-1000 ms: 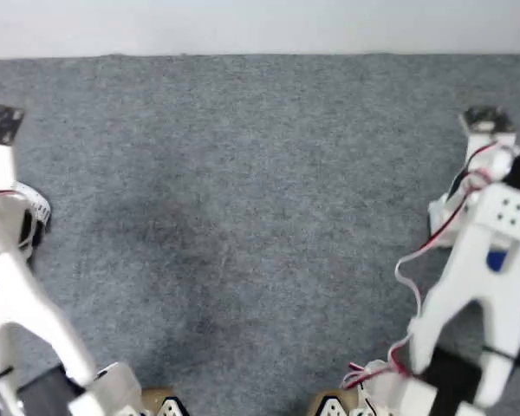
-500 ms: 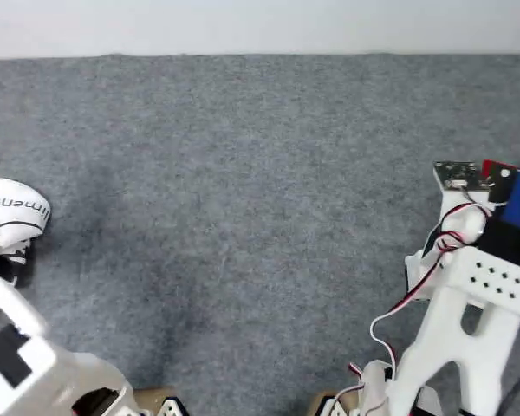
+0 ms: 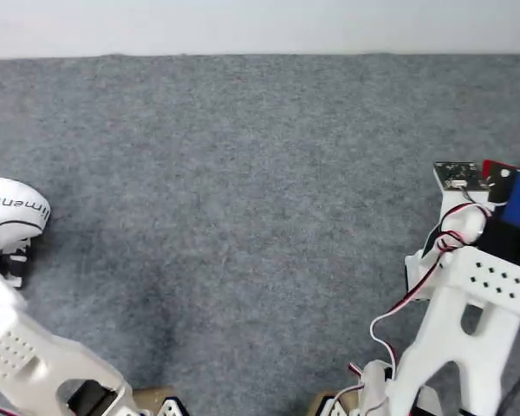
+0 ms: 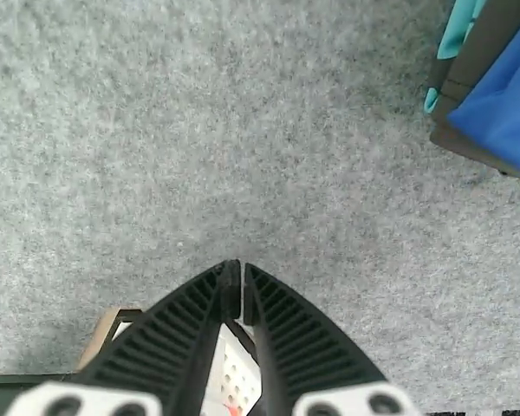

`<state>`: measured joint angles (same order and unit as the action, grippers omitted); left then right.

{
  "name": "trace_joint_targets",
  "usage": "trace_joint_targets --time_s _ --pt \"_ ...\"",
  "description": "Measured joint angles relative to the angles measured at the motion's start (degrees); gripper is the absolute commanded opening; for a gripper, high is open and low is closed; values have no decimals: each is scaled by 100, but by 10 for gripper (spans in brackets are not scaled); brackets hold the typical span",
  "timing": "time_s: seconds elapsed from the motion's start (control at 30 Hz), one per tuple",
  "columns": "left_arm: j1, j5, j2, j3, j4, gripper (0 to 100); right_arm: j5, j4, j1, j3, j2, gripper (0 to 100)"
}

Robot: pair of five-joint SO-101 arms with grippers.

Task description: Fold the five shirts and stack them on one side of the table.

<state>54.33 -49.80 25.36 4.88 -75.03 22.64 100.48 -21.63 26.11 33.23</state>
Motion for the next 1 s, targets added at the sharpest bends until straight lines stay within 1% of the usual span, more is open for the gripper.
trace_joint_targets --time_s 0.07,0.23,0.33,0.47,0.63,0.8,0.9,1.0 --pt "-97 18 26 0 -26 12 0 0 0 0 0 9" --pt "-413 167 -316 0 -659 13 0 0 0 0 0 9" --pt "-738 615 -967 0 -949 13 0 0 0 0 0 9" --pt "-1389 1240 -2066 0 -1204 13 0 0 0 0 0 9" --pt "-2690 2189 -3270 0 -1644 13 0 0 0 0 0 9" --pt "-4211 3042 -4114 0 -1679 13 0 0 0 0 0 9" --pt "-5099 3358 -4422 0 -1679 13 0 0 0 0 0 9" --pt "-5864 3490 -4571 0 -1679 13 0 0 0 0 0 9"
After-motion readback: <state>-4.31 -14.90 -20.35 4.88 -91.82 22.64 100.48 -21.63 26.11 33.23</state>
